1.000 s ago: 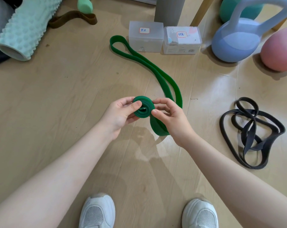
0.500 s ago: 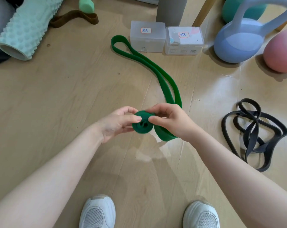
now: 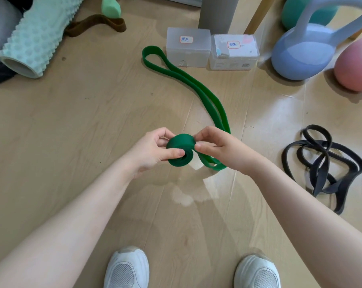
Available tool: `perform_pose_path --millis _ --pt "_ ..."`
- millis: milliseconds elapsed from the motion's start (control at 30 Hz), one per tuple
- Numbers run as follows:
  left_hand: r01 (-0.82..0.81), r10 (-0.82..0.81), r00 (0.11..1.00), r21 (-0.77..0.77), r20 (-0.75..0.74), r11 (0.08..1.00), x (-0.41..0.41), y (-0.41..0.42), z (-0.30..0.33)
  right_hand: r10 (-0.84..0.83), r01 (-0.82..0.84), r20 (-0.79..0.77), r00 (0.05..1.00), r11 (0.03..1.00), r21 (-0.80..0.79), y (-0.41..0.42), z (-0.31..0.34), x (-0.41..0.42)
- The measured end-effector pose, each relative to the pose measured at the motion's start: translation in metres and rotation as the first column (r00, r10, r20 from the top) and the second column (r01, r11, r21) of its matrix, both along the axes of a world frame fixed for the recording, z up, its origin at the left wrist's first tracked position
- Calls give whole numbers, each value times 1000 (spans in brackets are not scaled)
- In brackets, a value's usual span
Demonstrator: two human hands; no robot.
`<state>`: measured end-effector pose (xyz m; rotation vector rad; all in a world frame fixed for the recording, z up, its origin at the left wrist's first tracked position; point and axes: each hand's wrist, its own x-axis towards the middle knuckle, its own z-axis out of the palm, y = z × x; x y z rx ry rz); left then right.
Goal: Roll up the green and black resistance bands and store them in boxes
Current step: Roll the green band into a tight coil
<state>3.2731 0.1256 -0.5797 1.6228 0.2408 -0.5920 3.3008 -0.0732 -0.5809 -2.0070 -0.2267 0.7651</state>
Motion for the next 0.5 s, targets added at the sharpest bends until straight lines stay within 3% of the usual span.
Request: perform_pose_path --millis 100,300,500 --pt "-78 80 996 -42 33 996 1 5 0 1 10 143 990 997 -78 -4 -3 -5" --pt "-91 94 985 -31 144 995 1 4 1 -57 62 235 970 998 -12 13 -14 -17" --pt "-35 51 982 -95 180 995 2 17 10 10 -18 39 999 977 211 7 -3 -5"
